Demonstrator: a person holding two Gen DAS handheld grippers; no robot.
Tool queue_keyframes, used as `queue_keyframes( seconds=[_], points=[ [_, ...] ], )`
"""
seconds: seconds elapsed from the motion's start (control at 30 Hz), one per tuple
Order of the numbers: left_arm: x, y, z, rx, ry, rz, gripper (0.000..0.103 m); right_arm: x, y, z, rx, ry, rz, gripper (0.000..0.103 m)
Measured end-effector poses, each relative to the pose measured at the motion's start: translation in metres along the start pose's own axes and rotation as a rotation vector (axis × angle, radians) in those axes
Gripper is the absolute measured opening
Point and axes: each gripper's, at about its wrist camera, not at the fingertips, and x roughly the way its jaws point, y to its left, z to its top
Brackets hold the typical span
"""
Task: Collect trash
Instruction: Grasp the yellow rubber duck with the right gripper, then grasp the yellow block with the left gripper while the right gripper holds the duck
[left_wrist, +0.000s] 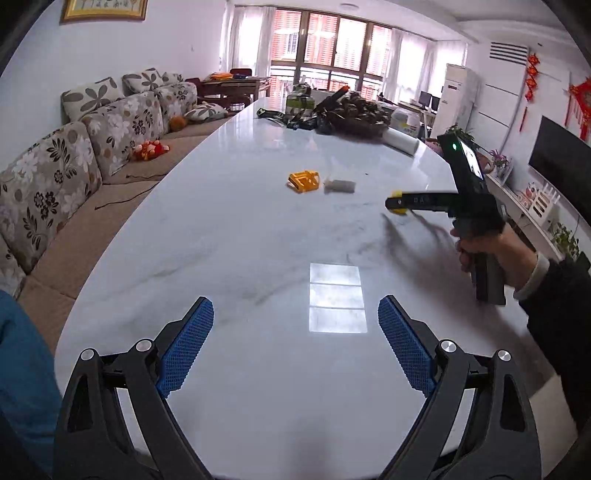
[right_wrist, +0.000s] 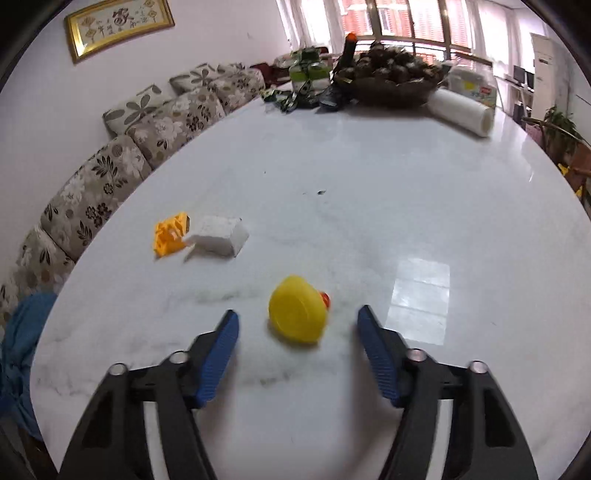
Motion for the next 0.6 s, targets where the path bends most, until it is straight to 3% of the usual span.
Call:
queue_keyframes(
  seconds=[0.13,0.3,0.43,0.6],
  points=[
    [0.03,-0.001,0.016,-0.018,0.025,-0.021,0.088,-0.01,0.003,-0.006,-0.023,0.005,-0.024,0.032],
    [0.088,-0.002,0.056,0.0,0.054,-0.012,0.088,-0.071,-0.013,-0.041,0.019,-0.046,0.093,0.033],
    [0.147,-0.002,0.094,0.001,0.083,-0.085,0.088,-0.124,-0.024,-0.08,0.043,-0.091,0.123,0.033],
    [0.19,-0.004,0.116,0.044,0.114,-0.103,0.088,-0.16,-0.034,-0.114,0.07,-0.11,0.112,0.034]
  ],
)
